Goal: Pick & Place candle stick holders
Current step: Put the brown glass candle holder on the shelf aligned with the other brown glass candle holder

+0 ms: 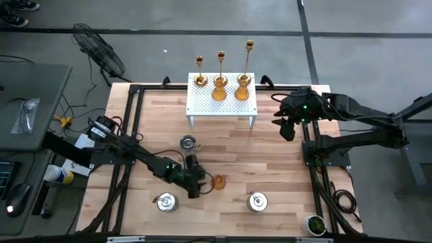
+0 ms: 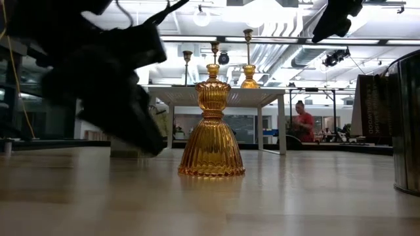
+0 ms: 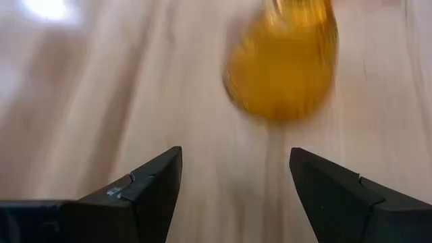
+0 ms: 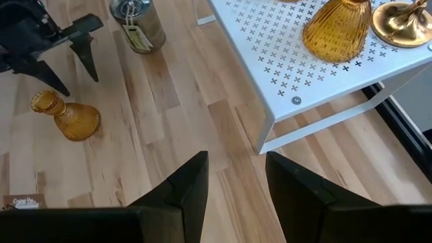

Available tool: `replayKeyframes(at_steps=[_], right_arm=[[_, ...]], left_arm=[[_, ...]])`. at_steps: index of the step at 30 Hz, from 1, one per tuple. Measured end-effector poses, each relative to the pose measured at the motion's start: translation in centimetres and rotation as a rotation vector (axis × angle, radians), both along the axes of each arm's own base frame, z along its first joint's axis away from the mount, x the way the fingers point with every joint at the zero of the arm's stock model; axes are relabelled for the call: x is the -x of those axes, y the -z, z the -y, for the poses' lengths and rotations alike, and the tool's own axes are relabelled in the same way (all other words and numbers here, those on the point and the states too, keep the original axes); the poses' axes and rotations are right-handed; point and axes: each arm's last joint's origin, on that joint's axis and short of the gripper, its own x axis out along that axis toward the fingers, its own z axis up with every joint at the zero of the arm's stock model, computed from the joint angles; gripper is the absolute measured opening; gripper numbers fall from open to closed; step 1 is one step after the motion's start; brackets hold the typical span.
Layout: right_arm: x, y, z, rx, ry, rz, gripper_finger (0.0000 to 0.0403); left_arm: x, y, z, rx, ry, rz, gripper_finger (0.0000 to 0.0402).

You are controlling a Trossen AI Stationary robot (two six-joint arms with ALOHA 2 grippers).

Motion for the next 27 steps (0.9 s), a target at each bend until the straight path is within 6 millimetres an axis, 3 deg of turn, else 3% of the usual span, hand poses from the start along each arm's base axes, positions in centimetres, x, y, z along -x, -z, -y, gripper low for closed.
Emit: replayKeyframes(at_steps=[12,16,27], right_arm=[[0.0,0.0,0.0,0.014,-0.016,-0.008,0.014],[0.1,0.1,0.0,0.014,-0.019,-0.017,0.014],[0.2,0.2,0.0,0.011,-0.019,-0.034,0.014]], left_arm=[[-2.4,-0.5,-1.2,0.045,0.071,0.143,0.0269],[-2.8,0.5,-1.2,0.069,0.11,0.147,0.0269],[-3.5,-0.4,-0.9,0.076,0.155,0.261,0.0269]])
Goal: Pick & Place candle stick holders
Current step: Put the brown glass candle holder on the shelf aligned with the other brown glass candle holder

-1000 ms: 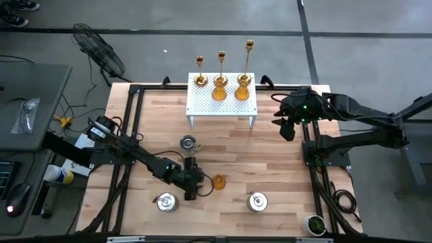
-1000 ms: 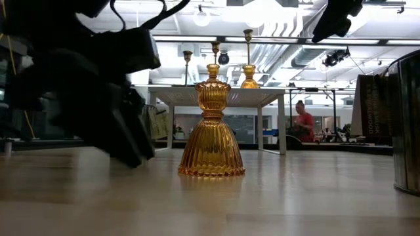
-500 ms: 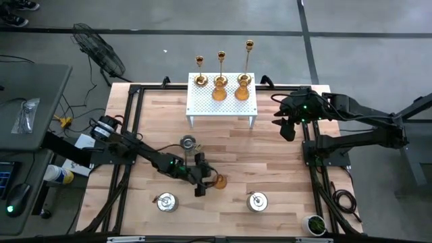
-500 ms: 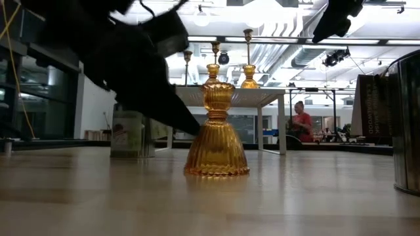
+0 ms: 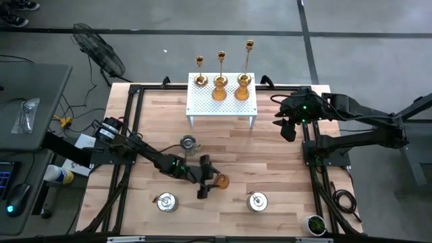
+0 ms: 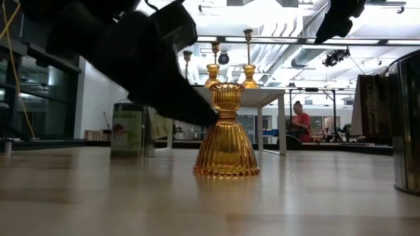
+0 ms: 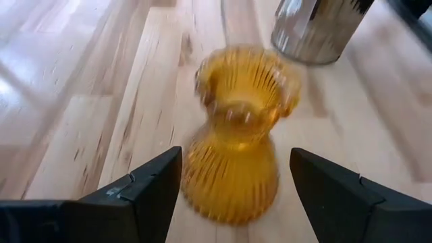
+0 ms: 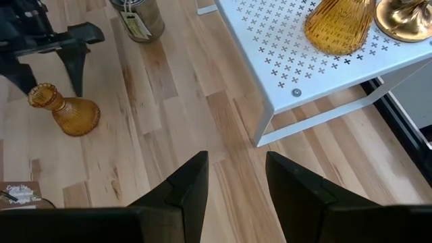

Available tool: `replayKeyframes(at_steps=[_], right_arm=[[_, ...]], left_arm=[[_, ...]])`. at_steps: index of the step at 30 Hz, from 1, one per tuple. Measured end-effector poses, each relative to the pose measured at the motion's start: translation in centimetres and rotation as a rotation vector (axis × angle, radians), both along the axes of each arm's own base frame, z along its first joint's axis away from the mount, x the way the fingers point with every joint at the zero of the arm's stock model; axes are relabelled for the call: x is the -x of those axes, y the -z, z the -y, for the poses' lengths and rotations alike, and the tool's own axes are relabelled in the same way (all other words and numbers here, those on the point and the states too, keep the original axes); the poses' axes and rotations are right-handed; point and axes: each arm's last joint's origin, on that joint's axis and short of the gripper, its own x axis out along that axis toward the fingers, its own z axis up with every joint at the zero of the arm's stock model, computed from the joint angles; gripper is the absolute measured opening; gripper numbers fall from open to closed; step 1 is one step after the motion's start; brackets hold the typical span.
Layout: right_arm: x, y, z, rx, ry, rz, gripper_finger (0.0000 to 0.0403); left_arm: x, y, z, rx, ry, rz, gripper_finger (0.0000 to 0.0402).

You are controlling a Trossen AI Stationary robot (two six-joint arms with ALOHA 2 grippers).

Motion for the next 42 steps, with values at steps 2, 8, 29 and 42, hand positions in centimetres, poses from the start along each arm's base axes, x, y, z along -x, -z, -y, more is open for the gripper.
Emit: replayKeyframes(at_steps=[2,8,29,42], right_arm=[[0.0,0.0,0.0,0.0,0.0,0.0,0.014],[0.0,0.0,0.0,0.001,0.001,0.0,0.014],[0.0,0.0,0.0,-0.003,0.007,0.001,0.014],[0.0,0.0,0.0,-0.003,0.007,0.002,0.014]], left_arm=[[-0.3,-0.2,0.1,0.012,0.005,0.042,0.0269],[-0.9,0.4,0.0,0.02,0.012,0.089,0.0269],[-1.6,0.6,-0.5,0.002,-0.017,0.158,0.0269],[-1.6,1.0,-0.3,0.016,0.018,0.151,0.0269]])
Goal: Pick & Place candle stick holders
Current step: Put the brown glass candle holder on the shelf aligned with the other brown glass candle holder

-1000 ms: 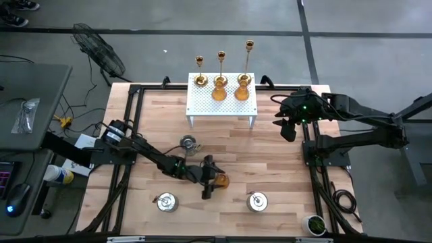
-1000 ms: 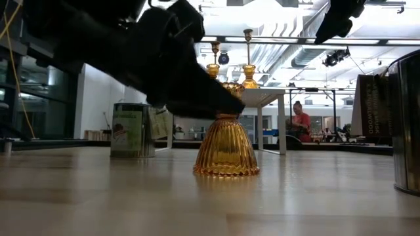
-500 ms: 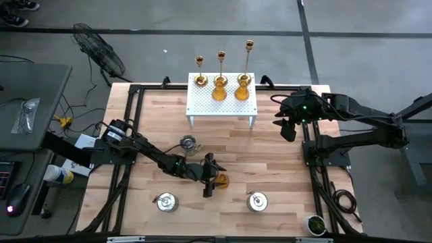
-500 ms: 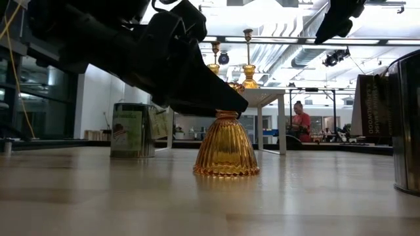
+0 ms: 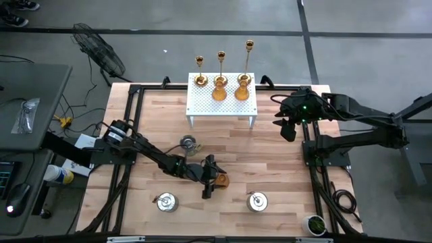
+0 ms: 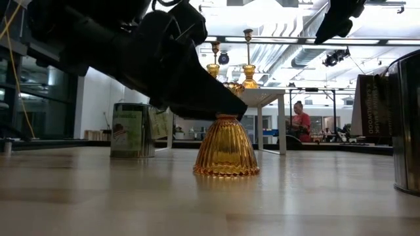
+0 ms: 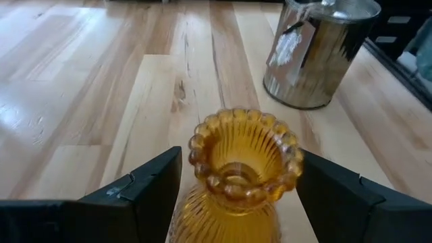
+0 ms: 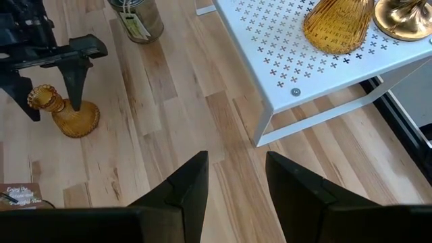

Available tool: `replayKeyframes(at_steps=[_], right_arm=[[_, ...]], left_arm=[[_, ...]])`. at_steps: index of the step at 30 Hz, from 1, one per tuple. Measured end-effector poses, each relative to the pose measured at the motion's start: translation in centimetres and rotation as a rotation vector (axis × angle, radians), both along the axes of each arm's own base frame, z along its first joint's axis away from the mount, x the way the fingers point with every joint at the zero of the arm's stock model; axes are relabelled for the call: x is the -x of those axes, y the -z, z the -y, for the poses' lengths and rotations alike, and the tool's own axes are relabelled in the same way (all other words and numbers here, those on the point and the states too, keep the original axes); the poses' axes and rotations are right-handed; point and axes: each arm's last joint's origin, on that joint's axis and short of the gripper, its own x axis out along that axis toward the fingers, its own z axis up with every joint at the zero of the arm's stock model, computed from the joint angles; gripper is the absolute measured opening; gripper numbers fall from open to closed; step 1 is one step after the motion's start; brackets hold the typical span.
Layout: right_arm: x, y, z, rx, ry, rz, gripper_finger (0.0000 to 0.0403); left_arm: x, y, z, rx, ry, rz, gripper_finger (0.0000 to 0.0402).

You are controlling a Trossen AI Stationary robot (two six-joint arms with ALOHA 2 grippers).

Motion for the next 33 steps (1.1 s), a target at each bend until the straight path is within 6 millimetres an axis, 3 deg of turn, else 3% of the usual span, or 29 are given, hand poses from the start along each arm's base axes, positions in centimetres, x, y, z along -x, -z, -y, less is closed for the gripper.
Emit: replayKeyframes(at_steps=[15,27,33], right_arm=[[0.0,0.0,0.0,0.0,0.0,-0.002,0.014],[0.0,0.0,0.0,0.007,-0.001,-0.005,0.014],[0.0,0.0,0.0,0.007,-0.002,-0.005,0.014]], left_arm=[[-1.7,0.1,0.5,-0.012,-0.047,0.019,0.0265],[-1.5,0.6,0.5,-0.01,-0.023,-0.029,0.0146],[-1.6,0.5,0.5,-0.01,-0.026,-0.019,0.0122]])
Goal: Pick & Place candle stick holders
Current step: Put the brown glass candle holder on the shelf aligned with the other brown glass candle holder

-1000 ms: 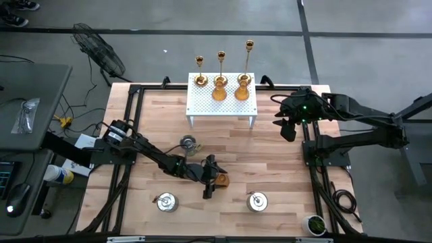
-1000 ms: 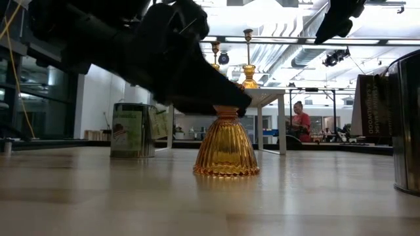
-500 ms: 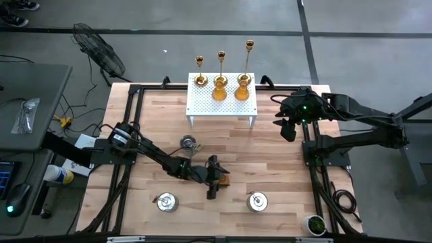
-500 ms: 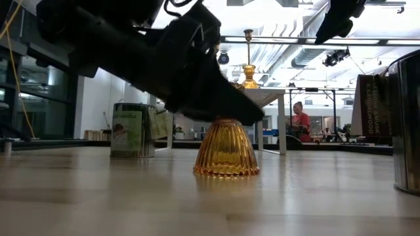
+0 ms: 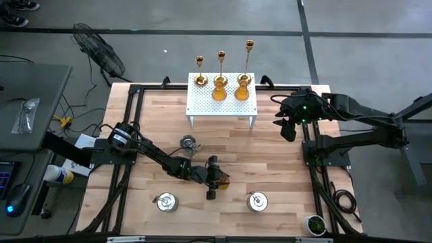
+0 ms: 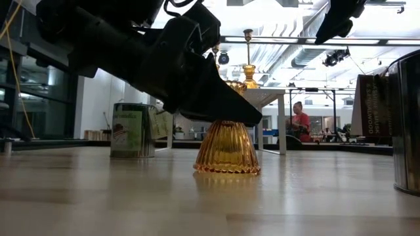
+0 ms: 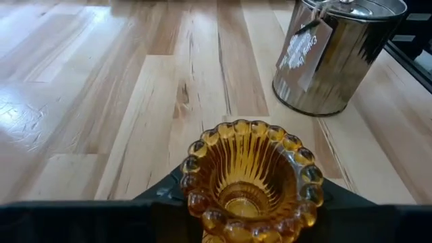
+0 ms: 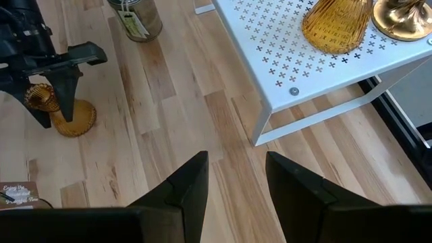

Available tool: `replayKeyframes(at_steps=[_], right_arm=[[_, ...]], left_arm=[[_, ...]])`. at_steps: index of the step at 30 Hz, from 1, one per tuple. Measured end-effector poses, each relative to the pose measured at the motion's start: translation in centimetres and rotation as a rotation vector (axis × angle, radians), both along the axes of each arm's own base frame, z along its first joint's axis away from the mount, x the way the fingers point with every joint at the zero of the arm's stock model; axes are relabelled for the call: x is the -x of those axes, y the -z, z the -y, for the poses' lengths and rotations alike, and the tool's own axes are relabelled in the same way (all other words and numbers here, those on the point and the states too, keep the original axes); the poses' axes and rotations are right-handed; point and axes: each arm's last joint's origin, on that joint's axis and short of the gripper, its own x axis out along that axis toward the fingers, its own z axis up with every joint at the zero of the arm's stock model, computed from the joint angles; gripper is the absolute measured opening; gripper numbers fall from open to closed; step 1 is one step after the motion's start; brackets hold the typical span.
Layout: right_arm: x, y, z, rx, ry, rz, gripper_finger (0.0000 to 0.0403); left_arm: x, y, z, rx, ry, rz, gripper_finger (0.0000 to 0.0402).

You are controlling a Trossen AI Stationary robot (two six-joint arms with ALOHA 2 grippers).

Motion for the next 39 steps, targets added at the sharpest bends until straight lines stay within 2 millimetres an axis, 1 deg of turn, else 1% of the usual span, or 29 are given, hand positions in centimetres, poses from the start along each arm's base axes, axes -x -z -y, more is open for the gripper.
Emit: replayKeyframes(at_steps=[4,8,15,20,26,31,35,37,39], right_arm=[[0.0,0.0,0.0,0.0,0.0,0.0,0.014],[0.0,0.0,0.0,0.0,0.0,0.0,0.014],[0.0,0.0,0.0,0.0,0.0,0.0,0.014],[0.0,0.0,0.0,0.0,0.0,0.0,0.014],[0.0,0.0,0.0,0.005,0.004,0.0,0.014],[0.0,0.0,0.1,0.031,0.028,-0.004,0.014],[0.0,0.0,0.2,0.041,0.037,-0.005,0.014],[0.0,0.0,0.2,0.042,0.037,-0.004,0.014],[0.0,-0.1,0.2,0.042,0.037,-0.003,0.014]], left_arm=[[0.0,0.0,-0.1,-0.01,-0.024,0.002,0.0123],[0.2,-0.8,-0.3,-0.03,-0.076,0.009,0.0126],[1.4,-4.9,-1.3,-0.095,-0.227,0.029,0.0123],[3.0,-8.7,-2.5,-0.163,-0.386,0.07,0.0126],[5.0,-12.5,-4.6,-0.254,-0.699,0.139,0.0126],[6.0,-14.4,-6.7,-0.335,-0.884,0.156,0.0127],[5.7,-15.2,-9.3,-0.373,-0.97,0.136,0.0127],[5.4,-15.5,-10.8,-0.406,-0.986,0.099,0.0128],[5.0,-16.2,-12.4,-0.402,-0.996,0.092,0.0128]])
